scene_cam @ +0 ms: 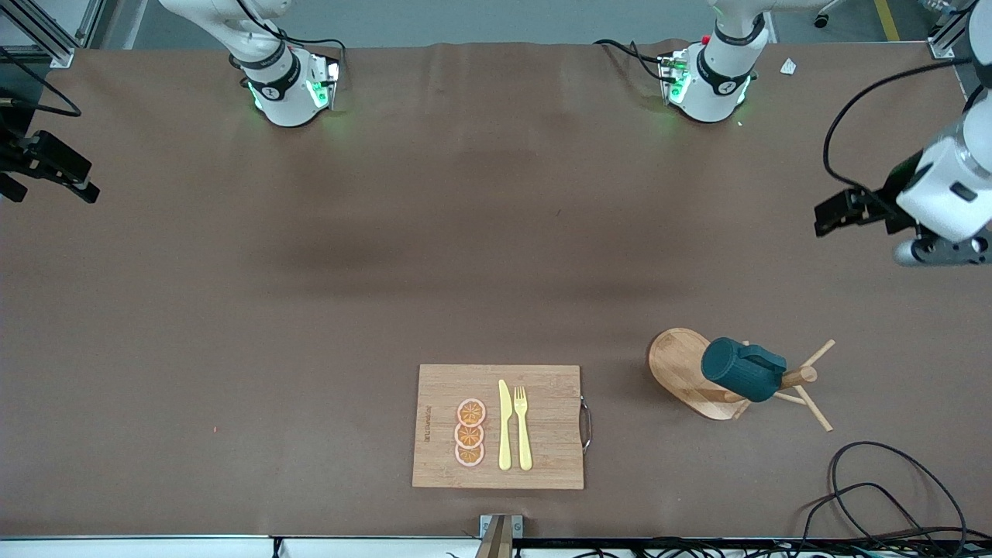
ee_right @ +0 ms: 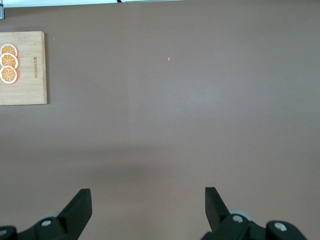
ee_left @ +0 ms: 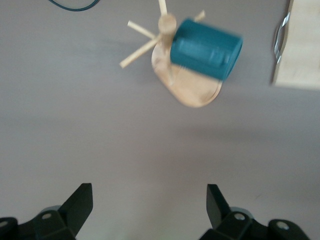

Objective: Transfer cup from left to right arm and place
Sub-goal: 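Reach the left gripper down to the teal mug on the stand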

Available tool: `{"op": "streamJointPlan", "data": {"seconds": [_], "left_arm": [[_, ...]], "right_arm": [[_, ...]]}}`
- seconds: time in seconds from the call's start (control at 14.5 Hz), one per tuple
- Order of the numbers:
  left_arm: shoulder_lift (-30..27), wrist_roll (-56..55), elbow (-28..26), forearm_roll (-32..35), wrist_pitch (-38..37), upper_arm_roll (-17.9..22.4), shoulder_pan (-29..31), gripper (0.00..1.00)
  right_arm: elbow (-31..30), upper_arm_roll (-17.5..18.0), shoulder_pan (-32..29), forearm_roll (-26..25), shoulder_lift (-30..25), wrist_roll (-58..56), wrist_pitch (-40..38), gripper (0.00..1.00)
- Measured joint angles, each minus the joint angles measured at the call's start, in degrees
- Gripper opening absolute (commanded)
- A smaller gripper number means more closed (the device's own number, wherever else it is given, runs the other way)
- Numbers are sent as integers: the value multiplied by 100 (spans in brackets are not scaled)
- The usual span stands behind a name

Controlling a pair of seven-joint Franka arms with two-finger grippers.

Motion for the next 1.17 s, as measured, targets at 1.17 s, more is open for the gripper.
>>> {"op": "streamJointPlan", "data": {"seconds": [1.17], "left_arm": [[1670, -4831, 57, -1173, 2396, -2, 81, 100]], "right_arm": [[-2, 0, 0, 0, 0, 0, 0, 100]]}}
